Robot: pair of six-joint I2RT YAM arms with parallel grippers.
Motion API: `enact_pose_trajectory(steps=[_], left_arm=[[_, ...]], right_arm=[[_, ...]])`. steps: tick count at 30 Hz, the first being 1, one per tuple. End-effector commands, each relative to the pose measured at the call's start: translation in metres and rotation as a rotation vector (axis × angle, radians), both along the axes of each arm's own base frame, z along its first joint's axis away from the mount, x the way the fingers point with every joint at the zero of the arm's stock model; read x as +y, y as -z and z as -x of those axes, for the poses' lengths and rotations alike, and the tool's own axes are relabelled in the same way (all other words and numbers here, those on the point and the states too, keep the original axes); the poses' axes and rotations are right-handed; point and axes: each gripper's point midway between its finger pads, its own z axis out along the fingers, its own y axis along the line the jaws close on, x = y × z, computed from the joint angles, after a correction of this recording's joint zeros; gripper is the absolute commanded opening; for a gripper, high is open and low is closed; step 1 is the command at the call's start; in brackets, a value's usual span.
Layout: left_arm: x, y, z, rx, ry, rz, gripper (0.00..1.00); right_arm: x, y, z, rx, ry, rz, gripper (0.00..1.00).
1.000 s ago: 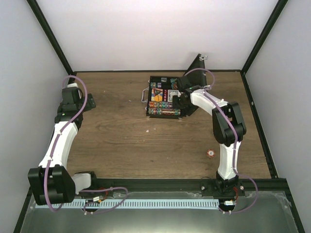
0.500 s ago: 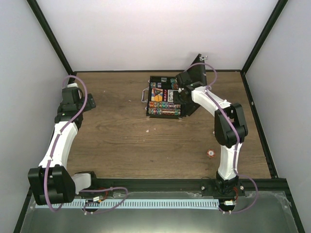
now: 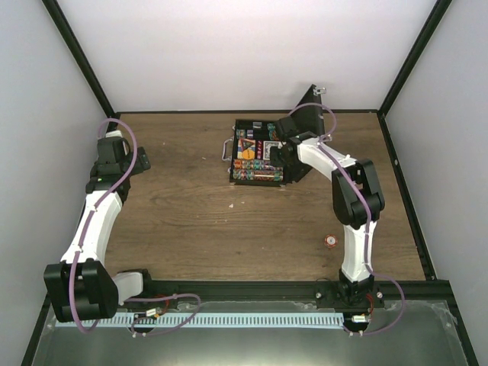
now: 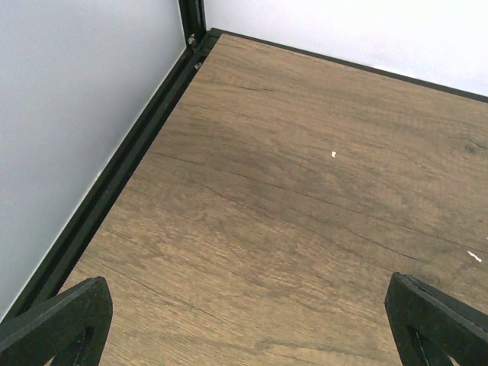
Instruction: Pack up texas hold em set
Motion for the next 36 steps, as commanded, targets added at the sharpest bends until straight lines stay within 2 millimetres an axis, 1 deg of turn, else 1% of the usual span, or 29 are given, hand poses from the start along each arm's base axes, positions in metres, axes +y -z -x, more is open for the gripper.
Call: enact_pose_trajectory(steps=[1,5,13,15,17,19,21,22,24,25,26,28,30,32,33,34,36], left_arm=[[-0.003,0.0,-0.002,-0.002,0.019,-0.002,1.0],[-0.003,0.0,-0.001,-0.003,0.018,-0.003,1.0],[-0.003,0.0,-0.002,-0.003,0.019,-0.001,1.0],[-0.004,0.0,-0.001,-0.002,0.021,-0.001,1.0],[-0.003,0.0,-0.002,-0.002,0.02,-0.001,1.0],[-0.003,-0.001,-0.001,-0.004,0.016,-0.005,1.0],[-0.001,-0.001,-0.001,-0.003,0.008,-0.01,1.0],[0.0,-0.001,0.0,-0.004,0.003,-0.013,1.0],[0.001,-0.003,0.001,-0.009,-0.003,-0.018,1.0],[0.001,-0.003,0.001,-0.01,-0.005,-0.02,1.0],[0.002,-0.003,0.001,-0.011,-0.006,-0.02,1.0],[0.002,-0.004,0.001,-0.013,-0.006,-0.021,1.0],[0.001,-0.005,0.001,-0.017,-0.003,-0.02,1.0],[0.0,-0.005,0.001,-0.018,-0.001,-0.015,1.0],[0.0,-0.006,0.001,-0.019,0.0,-0.015,1.0],[0.0,-0.006,0.001,-0.02,0.002,-0.013,1.0],[-0.001,-0.006,0.001,-0.021,0.004,-0.01,1.0]], right_arm=[[-0.01,0.033,0.015,0.058,0.027,0.062,0.11],[-0.009,0.049,0.02,0.098,0.03,0.054,0.11],[-0.02,0.064,0.035,0.125,0.058,0.078,0.11],[-0.017,0.063,0.035,0.124,0.056,0.06,0.11],[-0.008,0.051,0.029,0.097,0.041,0.014,0.13],[0.006,0.028,0.02,0.054,0.007,-0.046,0.16],[0.019,-0.002,0.01,0.002,-0.035,-0.103,0.22],[0.025,-0.024,0.003,-0.037,-0.06,-0.128,0.26],[0.033,-0.06,-0.001,-0.094,-0.098,-0.171,0.34],[0.037,-0.079,-0.001,-0.121,-0.117,-0.192,0.38],[0.039,-0.103,0.001,-0.162,-0.134,-0.217,0.43],[0.04,-0.143,0.005,-0.24,-0.161,-0.248,0.52],[0.032,-0.181,0.01,-0.325,-0.157,-0.249,0.62],[0.014,-0.212,0.015,-0.4,-0.112,-0.224,0.72],[0.001,-0.223,0.017,-0.424,-0.077,-0.216,0.76],[-0.015,-0.233,0.02,-0.443,-0.035,-0.217,0.78],[-0.059,-0.247,0.022,-0.468,0.079,-0.239,0.81]])
